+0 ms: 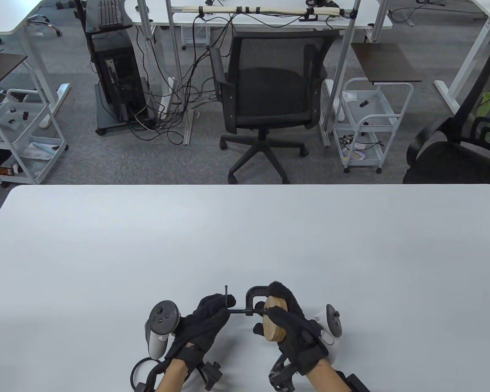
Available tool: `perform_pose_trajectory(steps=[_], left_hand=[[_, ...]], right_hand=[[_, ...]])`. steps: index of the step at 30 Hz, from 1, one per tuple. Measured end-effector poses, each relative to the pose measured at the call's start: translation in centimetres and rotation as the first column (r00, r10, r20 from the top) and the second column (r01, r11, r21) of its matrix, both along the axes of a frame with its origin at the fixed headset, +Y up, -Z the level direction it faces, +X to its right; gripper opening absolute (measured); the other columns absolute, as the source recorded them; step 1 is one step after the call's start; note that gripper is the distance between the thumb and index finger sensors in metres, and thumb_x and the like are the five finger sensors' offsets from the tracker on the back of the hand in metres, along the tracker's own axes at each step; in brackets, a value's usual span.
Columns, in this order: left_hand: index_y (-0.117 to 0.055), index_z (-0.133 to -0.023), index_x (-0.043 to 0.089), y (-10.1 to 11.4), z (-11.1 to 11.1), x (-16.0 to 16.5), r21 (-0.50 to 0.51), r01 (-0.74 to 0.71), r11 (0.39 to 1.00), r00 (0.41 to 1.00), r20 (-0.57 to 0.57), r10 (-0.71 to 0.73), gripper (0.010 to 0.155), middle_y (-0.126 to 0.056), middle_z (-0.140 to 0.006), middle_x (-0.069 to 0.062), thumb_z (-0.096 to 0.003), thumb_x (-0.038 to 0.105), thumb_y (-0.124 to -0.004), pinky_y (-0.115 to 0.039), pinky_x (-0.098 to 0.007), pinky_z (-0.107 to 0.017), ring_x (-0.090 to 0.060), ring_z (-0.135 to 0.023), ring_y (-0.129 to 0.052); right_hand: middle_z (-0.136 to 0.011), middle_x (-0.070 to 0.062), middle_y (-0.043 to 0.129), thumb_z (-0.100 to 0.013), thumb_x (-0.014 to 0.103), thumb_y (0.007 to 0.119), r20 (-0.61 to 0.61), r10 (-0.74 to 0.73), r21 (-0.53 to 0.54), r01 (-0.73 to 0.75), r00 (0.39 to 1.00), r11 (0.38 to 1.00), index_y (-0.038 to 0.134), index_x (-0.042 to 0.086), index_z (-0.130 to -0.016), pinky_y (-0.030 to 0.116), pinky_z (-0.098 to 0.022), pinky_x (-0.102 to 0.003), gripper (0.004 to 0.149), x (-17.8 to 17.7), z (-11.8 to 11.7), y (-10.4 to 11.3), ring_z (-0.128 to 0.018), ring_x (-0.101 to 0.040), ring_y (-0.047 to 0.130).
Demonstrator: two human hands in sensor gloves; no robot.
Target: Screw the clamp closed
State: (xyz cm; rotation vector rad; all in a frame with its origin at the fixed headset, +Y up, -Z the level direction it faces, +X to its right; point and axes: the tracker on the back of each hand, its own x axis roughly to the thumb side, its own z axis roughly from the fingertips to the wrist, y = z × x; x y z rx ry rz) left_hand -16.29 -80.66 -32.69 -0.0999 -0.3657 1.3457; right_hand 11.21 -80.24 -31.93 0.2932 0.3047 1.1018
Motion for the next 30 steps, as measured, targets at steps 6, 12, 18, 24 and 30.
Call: perform_pose_trajectory(steps=[6,12,18,24,30], left_hand=[[-0.078,-0.094,0.035,1.1,0.4,0.0,0.164,0.06,0.985,0.997,-0.063,-0.05,0.045,-0.046,-0.115,-0.018,-0.0494,0.034,-0.081,-0.066,-0.062,-0.063,-0.048,-0.099,-0.056],[-0.077,-0.095,0.033,1.0,0.4,0.1,0.146,0.052,0.988,0.997,-0.058,-0.044,0.045,-0.047,-0.114,-0.02,-0.0501,0.034,-0.081,-0.066,-0.062,-0.063,-0.048,-0.098,-0.056],[-0.051,-0.112,0.023,1.0,0.6,-0.2,0.104,0.032,0.994,0.998,-0.058,-0.026,0.071,-0.039,-0.114,-0.025,-0.0524,0.053,-0.076,-0.065,-0.062,-0.063,-0.051,-0.098,-0.052],[-0.097,-0.067,0.009,0.1,0.5,-0.4,-0.034,0.159,0.987,0.982,-0.101,-0.162,0.067,-0.068,-0.103,-0.024,-0.0536,0.064,-0.063,-0.072,-0.059,-0.056,-0.054,-0.087,-0.068],[-0.069,-0.102,0.007,-1.0,0.1,-0.2,-0.121,0.009,0.993,1.0,-0.004,-0.009,0.076,-0.052,-0.11,-0.027,-0.0548,0.066,-0.062,-0.068,-0.059,-0.06,-0.054,-0.093,-0.059]], right_hand=[[-0.115,-0.002,0.034,-0.051,0.053,0.089,0.0,0.008,-0.01,-0.008,1.0,1.0,0.049,0.021,-0.108,0.064,-0.053,-0.069,0.076,0.0,0.0,0.0,-0.094,-0.054,0.046],[-0.115,-0.003,0.034,-0.051,0.053,0.089,0.009,0.005,-0.01,-0.005,1.0,1.0,0.05,0.021,-0.108,0.064,-0.052,-0.069,0.076,0.0,0.0,0.0,-0.093,-0.054,0.046],[-0.114,-0.003,0.035,-0.05,0.053,0.089,0.078,0.017,-0.018,-0.015,0.997,1.0,0.05,0.021,-0.107,0.064,-0.052,-0.069,0.076,0.5,0.0,0.2,-0.093,-0.054,0.047],[-0.115,-0.002,0.034,-0.051,0.053,0.089,0.073,-0.021,-0.023,0.023,0.997,0.999,0.049,0.022,-0.107,0.064,-0.053,-0.069,0.076,0.9,-0.1,0.2,-0.094,-0.053,0.046],[-0.115,-0.003,0.034,-0.051,0.053,0.089,-0.003,-0.004,-0.009,0.003,1.0,1.0,0.05,0.021,-0.108,0.064,-0.053,-0.069,0.076,-0.1,0.1,-0.1,-0.094,-0.053,0.046]])
